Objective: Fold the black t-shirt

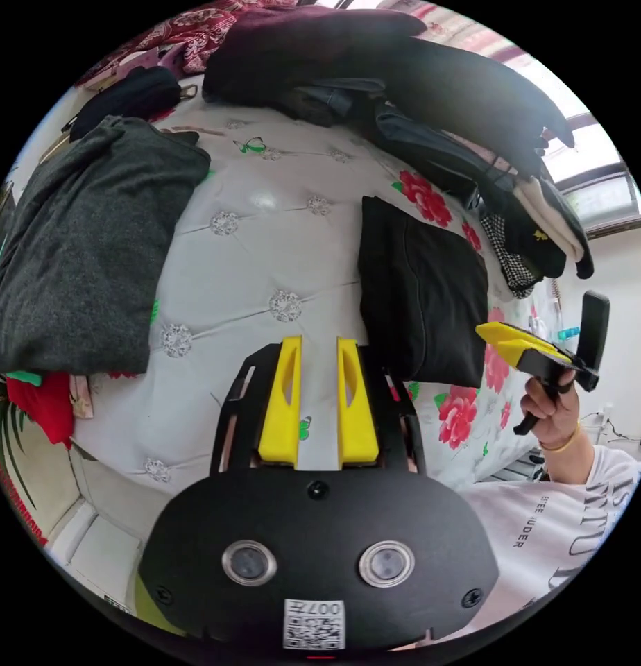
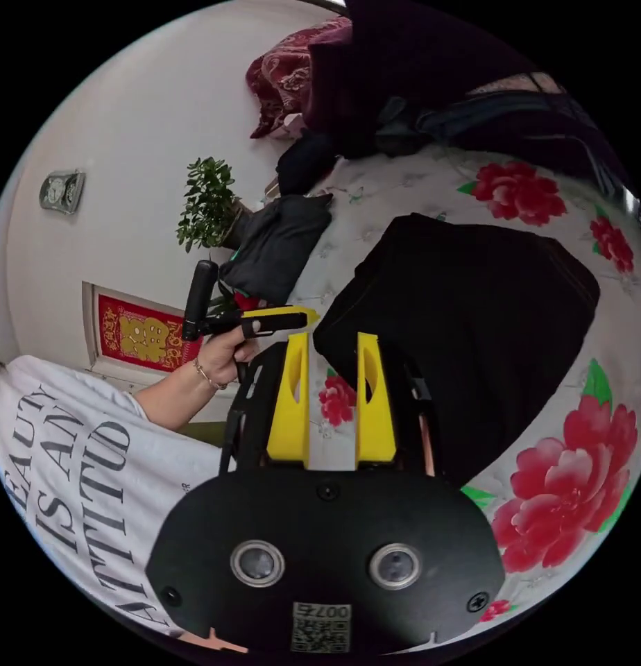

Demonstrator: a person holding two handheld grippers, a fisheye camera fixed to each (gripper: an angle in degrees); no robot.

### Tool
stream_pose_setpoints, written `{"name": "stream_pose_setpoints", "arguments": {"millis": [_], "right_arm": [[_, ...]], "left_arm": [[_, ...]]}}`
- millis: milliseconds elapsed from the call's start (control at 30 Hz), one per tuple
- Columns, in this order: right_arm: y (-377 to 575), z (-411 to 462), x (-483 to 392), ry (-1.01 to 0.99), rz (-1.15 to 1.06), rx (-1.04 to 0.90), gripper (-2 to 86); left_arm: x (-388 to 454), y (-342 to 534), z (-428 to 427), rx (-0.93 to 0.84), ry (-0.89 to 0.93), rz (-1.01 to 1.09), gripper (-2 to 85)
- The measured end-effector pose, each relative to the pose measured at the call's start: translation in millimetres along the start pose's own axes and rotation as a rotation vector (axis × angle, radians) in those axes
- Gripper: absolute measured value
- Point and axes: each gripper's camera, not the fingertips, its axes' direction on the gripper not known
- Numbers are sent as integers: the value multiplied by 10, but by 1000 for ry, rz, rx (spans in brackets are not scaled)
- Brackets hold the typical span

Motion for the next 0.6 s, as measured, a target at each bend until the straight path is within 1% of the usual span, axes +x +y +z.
{"name": "stream_pose_setpoints", "arguments": {"millis": [100,167,200,267,333,400,433,533,600], "right_arm": [[294,-485,343,58,123,123,75],[600,-829,715,113,281,180,83],[681,-891,818,108,333,189,84],[973,-1031,1138,30,485,238,88],[1110,-982,1298,-29,553,229,88],[1159,-849,1385,-87,575,198,85],[1164,-789,1402,-122,568,213,82],[1111,-664,1449,-207,557,177,72],[1115,-672,1465,-227,546,157,64]], "left_arm": [[-169,45,-87,21,116,64,114],[-170,33,-112,33,221,168,133],[-159,24,-107,35,242,194,136],[-113,-47,-17,7,290,279,152],[-103,-130,90,-30,331,309,159],[-124,-223,230,-90,374,305,156],[-143,-275,284,-113,377,309,147],[-210,-353,305,-160,356,348,102],[-269,-345,249,-153,347,339,78]]}}
